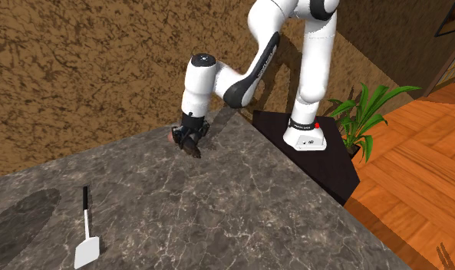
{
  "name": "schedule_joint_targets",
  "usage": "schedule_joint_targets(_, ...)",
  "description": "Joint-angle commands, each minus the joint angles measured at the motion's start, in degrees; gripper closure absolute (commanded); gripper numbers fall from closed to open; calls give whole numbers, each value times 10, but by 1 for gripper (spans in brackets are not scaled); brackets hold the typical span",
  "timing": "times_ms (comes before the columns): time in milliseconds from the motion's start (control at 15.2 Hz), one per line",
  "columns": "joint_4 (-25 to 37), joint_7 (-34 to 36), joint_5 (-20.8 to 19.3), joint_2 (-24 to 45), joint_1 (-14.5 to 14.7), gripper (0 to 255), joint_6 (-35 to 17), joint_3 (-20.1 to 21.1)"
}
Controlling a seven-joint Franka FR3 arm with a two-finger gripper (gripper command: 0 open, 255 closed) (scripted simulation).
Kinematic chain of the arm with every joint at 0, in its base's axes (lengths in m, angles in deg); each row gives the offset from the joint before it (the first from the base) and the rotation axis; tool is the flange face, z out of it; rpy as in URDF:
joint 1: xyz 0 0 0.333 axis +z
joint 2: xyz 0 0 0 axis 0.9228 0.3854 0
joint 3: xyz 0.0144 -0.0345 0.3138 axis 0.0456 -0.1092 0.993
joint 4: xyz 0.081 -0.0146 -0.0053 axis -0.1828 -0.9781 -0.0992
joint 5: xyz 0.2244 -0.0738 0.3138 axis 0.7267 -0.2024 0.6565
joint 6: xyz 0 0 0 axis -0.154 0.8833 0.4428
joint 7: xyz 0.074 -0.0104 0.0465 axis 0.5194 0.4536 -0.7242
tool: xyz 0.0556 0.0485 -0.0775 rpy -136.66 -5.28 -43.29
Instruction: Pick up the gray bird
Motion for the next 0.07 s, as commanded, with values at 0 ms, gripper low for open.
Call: schedule_joint_targets(0, 3, -5, 7, -3, -1, 255, 5, 2)
